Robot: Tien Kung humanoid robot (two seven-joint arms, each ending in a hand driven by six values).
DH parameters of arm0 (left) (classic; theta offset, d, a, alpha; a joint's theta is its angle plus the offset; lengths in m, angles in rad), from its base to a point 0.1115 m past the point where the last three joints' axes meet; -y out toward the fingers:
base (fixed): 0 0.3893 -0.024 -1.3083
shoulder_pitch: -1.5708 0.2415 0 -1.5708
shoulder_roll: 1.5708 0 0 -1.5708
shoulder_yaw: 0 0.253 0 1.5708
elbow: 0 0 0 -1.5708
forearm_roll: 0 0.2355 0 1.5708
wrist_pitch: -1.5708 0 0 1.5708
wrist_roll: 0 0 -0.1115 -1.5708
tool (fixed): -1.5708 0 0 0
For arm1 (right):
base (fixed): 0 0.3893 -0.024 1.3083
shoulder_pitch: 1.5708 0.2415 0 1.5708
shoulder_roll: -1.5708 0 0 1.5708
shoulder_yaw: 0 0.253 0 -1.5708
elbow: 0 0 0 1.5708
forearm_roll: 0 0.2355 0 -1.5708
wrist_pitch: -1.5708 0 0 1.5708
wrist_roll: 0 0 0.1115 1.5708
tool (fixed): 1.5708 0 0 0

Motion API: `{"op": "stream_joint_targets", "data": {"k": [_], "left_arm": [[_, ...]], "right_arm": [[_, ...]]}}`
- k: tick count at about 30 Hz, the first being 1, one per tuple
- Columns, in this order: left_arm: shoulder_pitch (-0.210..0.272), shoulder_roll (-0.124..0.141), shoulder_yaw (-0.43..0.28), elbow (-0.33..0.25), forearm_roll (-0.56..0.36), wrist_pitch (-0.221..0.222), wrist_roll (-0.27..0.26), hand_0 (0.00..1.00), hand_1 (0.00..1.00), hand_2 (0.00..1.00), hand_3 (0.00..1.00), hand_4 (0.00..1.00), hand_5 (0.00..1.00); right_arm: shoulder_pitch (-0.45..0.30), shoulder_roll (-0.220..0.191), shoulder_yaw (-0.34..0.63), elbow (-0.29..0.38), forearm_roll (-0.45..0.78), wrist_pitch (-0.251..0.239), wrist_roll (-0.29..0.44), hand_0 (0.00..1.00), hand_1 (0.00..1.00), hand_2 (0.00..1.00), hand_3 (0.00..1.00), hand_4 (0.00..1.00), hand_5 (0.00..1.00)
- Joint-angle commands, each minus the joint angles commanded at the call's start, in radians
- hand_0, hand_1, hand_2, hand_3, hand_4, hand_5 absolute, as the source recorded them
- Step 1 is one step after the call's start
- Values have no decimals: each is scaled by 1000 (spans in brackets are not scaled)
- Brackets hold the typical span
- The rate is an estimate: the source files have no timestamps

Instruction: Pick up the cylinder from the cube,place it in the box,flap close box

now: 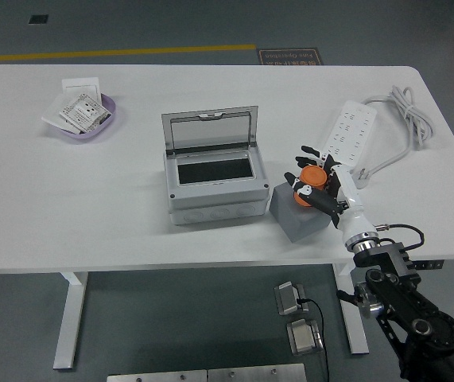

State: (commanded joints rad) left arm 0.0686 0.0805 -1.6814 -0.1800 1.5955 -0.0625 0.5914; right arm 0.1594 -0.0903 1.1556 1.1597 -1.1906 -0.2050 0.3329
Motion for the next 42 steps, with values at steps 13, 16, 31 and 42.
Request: {"op": "stream_joint_targets", "data": {"k": [13, 16, 31, 42], "left_arm": [[0, 1, 12, 0, -16, 7, -10, 705, 707, 645, 702, 752, 556], [0, 0, 14, 0, -18, 8, -13, 705, 707, 645, 702, 752, 556], [-1, 1, 22, 0, -28, 17, -26, 703, 704, 637, 681, 749, 550], [-1, 1, 25, 0, -34, 24, -36, 701, 704, 637, 679, 750, 546]], "right_arm": [[-3, 1, -7, -5, 3, -1, -3, 802, 745, 705, 762, 711, 35], [-3, 1, -9, -6, 12, 1, -1, 802, 745, 705, 762, 711, 35], [-6, 1, -15, -1, 36, 14, -23, 769, 705, 646, 610, 197, 86], [-7, -1, -23, 16, 15, 6, -52, 604, 455, 454, 354, 121, 2]]}}
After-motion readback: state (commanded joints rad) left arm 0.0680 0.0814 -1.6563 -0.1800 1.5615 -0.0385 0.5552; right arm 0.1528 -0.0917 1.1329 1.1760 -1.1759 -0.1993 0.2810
